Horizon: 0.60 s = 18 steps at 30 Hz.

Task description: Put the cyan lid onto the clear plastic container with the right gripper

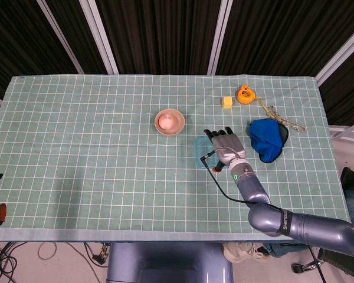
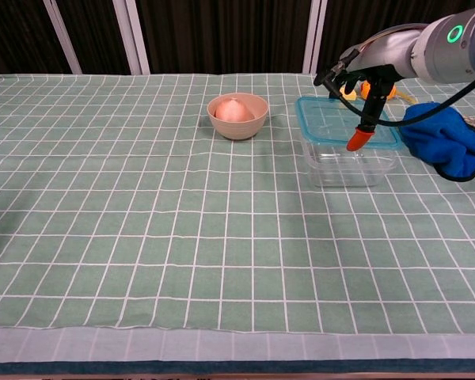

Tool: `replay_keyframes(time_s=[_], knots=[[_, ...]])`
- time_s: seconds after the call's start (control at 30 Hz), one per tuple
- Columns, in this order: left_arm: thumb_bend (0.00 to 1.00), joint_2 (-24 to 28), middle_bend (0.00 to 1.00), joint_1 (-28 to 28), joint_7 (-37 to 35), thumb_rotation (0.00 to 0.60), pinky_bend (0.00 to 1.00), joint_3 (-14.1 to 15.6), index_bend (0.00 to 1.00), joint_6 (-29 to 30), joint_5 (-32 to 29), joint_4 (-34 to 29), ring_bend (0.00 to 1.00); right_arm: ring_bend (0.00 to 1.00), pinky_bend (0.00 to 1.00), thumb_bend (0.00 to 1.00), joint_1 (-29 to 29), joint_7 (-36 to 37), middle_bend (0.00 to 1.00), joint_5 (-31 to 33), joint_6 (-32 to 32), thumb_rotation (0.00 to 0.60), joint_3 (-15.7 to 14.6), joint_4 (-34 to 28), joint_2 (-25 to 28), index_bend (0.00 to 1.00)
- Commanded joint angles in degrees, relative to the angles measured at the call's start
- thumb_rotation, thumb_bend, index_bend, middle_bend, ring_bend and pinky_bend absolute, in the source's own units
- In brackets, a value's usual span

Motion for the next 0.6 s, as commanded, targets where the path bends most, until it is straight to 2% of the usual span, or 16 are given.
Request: replay_keyframes(time_s=[0.03,0.3,0.6], knots=[[0.52,-0.06,0.00,0.01,0.20,0.600,0.00,-0.03,0.09,-0.03,-0.12,-0.04,0.00,0.15,0.00,0.19,0.37,2.61,0.50,-3.13,-2.61,0.600,-1.90,2.00,0.56,0.01],[0.52,-0.05,0.00,0.00,0.40,0.600,0.00,-0.11,0.09,-0.22,-0.52,-0.26,0.00,0.15,0.00,0.19,1.29,7.01,0.50,-6.54,-4.98,0.600,-4.36,4.96,0.57,0.01],[0.52,0.03,0.00,0.00,0.36,0.600,0.00,-0.19,0.09,-0.37,-0.83,-0.47,0.00,0.15,0.00,0.19,3.24,9.78,0.50,-7.09,-5.74,0.600,-7.05,9.02,-1.22,0.01]])
